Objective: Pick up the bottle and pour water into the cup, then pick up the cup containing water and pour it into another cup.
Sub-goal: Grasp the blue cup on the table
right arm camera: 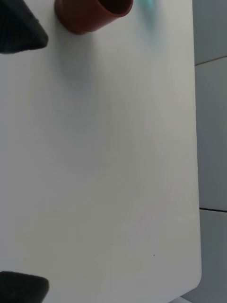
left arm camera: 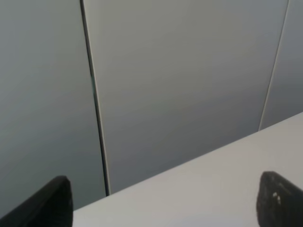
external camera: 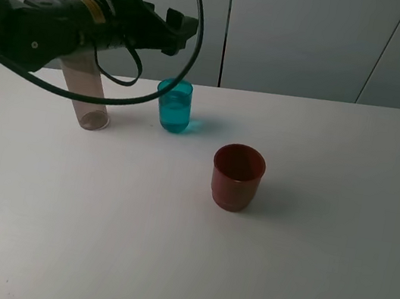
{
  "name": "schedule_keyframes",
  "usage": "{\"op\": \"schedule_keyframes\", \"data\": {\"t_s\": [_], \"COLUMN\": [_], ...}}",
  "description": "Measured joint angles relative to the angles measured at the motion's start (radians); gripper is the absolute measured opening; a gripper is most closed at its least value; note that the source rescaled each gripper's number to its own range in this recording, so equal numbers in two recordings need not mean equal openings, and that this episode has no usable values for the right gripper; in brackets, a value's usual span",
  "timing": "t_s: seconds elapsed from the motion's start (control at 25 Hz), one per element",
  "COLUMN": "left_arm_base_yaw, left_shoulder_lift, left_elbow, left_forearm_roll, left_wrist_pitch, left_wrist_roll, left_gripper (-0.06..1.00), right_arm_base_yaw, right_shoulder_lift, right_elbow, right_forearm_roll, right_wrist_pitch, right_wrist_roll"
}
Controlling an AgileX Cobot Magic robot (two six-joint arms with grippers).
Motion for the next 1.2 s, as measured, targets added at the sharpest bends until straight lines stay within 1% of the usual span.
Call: {"op": "schedule_keyframes", "data": {"t_s": [0.08,0.16,0.48,0.56,0.76,0.96,1.08,1.2], "left_arm_base_yaw": [-0.003,-0.003,-0.004,-0.004,-0.004,-0.004,0.001,0.005], "left_shoulder_lift": [0.050,0.103,0.272,0.294,0.319,0.367,0.389,0.405], "left_elbow": [0.014,0.032,0.040,0.045,0.100,0.106,0.106,0.106], "left_forearm_roll": [-0.032,-0.044,-0.048,-0.050,-0.052,-0.065,-0.075,-0.078], "left_wrist_pitch": [-0.042,-0.086,-0.210,-0.242,-0.356,-0.414,-0.471,-0.482], "left_wrist_roll": [0.007,0.011,0.015,0.029,0.029,0.029,0.029,0.029], "left_gripper": [0.99,0.99,0.99,0.99,0.99,0.99,0.99,0.99], "right_arm_base_yaw": [0.000,0.000,0.000,0.000,0.000,0.000,0.000,0.000], "right_shoulder_lift": [0.000,0.000,0.000,0.000,0.000,0.000,0.000,0.000], "right_elbow": [0.000,0.000,0.000,0.000,0.000,0.000,0.000,0.000], "right_forearm_roll": [0.000,0.000,0.000,0.000,0.000,0.000,0.000,0.000], "right_wrist_pitch": [0.000,0.000,0.000,0.000,0.000,0.000,0.000,0.000], "right_wrist_roll": [0.000,0.000,0.000,0.000,0.000,0.000,0.000,0.000]}}
